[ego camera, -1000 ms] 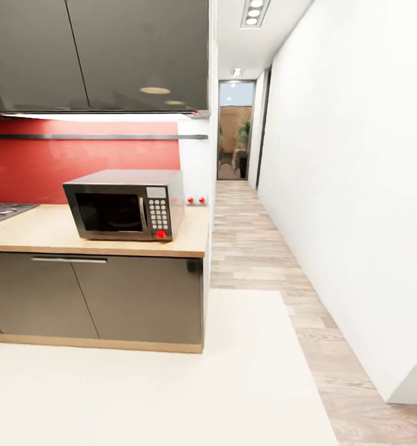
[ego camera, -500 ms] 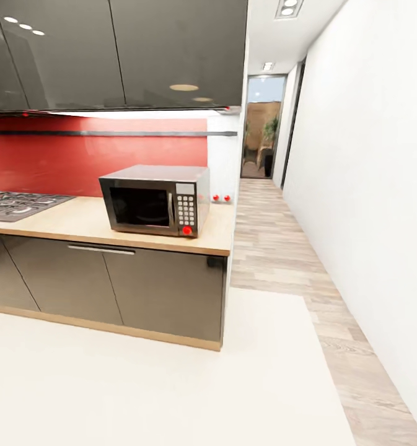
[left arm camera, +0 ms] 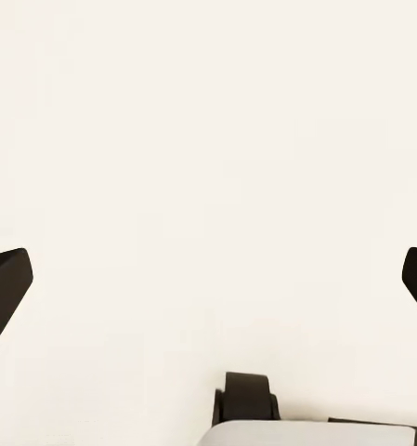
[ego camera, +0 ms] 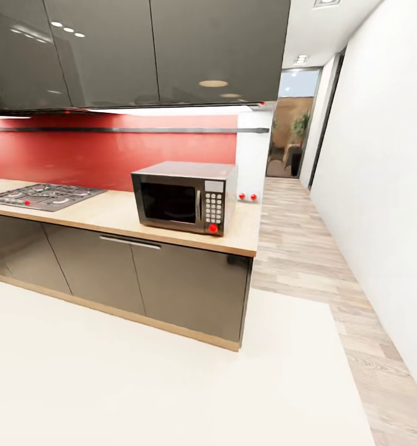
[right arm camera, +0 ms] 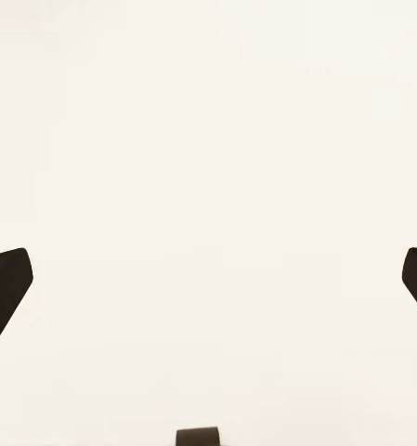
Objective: Set up a coffee station on the kitchen countertop: keep the coffee maker on the countertop, move the bottle of coffee from the kitchen shelf to the counter next to the coffee maker, place a paper coffee filter on top of the coffee maker, put the saucer next to the coffee maker with the coffee cup on the saucer, and place the electric kettle next to the coffee maker.
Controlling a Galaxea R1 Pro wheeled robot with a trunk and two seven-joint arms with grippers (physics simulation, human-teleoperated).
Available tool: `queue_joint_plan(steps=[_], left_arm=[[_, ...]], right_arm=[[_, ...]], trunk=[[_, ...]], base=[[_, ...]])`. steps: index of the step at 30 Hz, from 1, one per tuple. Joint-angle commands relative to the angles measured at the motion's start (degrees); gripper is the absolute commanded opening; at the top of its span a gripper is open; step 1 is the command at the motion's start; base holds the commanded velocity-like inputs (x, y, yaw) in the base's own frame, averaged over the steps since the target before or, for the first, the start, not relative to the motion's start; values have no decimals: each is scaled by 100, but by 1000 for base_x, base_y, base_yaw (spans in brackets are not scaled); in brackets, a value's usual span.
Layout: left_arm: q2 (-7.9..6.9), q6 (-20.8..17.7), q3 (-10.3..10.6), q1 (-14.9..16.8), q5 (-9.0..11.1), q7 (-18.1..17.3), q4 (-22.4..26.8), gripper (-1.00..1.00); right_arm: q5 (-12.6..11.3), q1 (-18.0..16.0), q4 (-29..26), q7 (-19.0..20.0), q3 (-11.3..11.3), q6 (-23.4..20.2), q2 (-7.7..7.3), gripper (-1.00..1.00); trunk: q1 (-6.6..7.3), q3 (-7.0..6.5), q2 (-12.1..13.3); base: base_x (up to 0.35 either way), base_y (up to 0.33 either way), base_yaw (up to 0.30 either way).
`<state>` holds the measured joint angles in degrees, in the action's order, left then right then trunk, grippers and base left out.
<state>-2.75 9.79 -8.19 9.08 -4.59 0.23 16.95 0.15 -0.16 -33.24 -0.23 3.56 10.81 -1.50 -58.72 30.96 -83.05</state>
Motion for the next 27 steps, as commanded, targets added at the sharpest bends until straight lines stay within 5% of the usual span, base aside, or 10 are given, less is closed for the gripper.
queue_joint_plan(steps=[1, 27], left_arm=[[3, 23, -29, 6, -53, 1, -8, 100], [11, 21, 19, 6, -104, -1, -16, 100]], right_arm=[[2, -2, 2, -3, 5, 17, 1, 100], [-3, 0, 239, -3, 5, 17, 6, 100]], trunk=[[-1, 10, -3], [-1, 137, -3]], base=[[164, 0, 259], [53, 10, 260]])
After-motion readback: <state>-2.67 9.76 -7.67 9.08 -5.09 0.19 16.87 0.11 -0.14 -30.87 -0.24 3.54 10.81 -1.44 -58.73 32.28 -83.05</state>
